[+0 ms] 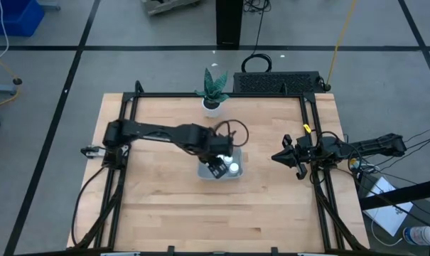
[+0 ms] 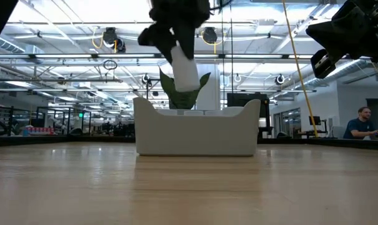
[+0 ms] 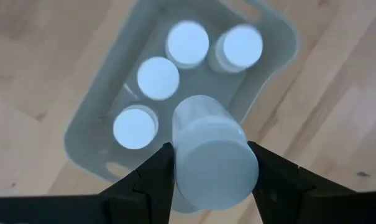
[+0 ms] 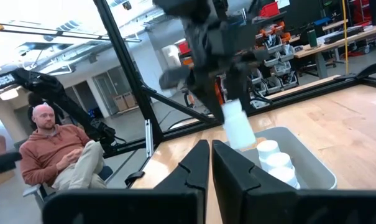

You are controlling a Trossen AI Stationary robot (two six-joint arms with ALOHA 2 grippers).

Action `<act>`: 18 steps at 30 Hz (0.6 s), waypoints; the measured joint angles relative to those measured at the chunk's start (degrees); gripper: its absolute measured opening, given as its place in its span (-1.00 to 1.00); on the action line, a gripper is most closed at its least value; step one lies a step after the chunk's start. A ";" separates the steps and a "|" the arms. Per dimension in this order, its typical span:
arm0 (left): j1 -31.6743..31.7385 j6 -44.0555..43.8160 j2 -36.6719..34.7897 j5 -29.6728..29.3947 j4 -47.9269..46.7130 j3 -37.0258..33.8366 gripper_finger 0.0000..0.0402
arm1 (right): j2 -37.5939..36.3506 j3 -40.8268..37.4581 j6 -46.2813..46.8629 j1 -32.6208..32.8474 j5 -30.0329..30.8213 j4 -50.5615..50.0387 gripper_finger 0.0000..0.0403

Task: Pick and place pill bottles into a basket
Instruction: Put the white pill bottle into the gray bin

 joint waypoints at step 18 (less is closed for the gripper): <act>-1.40 8.24 11.28 0.50 0.24 0.00 -0.09 | 0.00 0.00 0.02 0.00 0.01 -0.03 -0.93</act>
